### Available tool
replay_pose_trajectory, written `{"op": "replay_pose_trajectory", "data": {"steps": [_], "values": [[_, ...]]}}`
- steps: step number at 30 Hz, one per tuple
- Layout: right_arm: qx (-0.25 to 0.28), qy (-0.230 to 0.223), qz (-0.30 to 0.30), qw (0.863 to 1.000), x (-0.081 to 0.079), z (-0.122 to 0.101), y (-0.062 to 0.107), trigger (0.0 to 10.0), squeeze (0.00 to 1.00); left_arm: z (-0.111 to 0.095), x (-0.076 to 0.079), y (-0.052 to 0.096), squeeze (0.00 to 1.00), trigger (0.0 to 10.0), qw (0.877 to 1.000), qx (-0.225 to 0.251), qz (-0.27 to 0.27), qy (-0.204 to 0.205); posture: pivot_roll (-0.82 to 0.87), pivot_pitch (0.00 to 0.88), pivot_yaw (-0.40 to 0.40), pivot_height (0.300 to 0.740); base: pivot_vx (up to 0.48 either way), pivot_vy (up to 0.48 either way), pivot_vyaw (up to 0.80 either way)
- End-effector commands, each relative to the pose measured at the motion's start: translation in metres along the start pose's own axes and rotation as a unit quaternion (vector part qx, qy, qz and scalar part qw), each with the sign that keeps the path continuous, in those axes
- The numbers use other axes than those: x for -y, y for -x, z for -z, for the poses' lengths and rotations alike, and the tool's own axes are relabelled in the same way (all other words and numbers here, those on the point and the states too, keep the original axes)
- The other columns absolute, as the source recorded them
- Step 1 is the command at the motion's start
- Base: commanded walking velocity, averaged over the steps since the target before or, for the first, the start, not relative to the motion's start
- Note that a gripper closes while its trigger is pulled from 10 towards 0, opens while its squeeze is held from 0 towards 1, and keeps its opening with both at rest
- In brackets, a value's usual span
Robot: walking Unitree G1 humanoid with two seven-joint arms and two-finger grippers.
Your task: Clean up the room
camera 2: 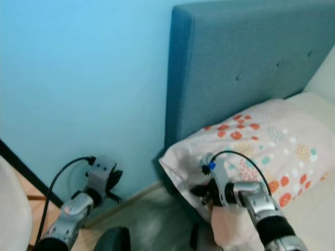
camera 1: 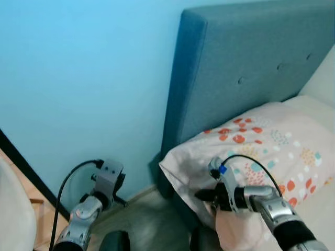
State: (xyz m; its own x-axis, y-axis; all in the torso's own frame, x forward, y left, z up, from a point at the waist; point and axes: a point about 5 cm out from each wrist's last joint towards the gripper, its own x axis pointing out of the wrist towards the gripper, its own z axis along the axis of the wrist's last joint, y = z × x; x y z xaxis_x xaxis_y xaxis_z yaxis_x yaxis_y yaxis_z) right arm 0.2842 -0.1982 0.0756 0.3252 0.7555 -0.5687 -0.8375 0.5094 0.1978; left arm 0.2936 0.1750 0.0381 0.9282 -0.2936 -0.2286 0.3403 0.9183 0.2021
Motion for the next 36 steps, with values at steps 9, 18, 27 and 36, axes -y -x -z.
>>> {"op": "replay_pose_trajectory", "data": {"steps": [9,18,27,36], "values": [[0.221,-0.071,0.087,0.969,0.029,-0.051,0.035,10.0,0.0,0.002,0.009,-0.004,0.0,10.0,1.0,-0.012,0.025,0.0,-0.02,0.06,-0.095,0.594,0.0,0.0,0.0],[0.328,-0.205,0.125,0.914,0.015,-0.042,0.004,10.0,0.0,0.003,0.001,-0.007,0.0,10.0,0.995,-0.026,-0.023,0.093,-0.02,0.041,-0.071,0.629,-0.043,0.0,0.0],[0.334,-0.244,0.097,0.905,-0.01,-0.034,-0.033,10.0,0.0,0.025,0.005,0.007,0.0,10.0,0.994,-0.049,-0.028,0.093,-0.03,0.031,-0.063,0.659,-0.15,0.0,0.0],[0.254,-0.253,0.151,0.921,-0.006,-0.008,-0.05,10.0,0.0,0.064,0.015,0.026,0.0,10.0,0.983,-0.134,-0.041,0.122,-0.02,0.018,-0.071,0.689,0.0,0.0,0.0]]}}
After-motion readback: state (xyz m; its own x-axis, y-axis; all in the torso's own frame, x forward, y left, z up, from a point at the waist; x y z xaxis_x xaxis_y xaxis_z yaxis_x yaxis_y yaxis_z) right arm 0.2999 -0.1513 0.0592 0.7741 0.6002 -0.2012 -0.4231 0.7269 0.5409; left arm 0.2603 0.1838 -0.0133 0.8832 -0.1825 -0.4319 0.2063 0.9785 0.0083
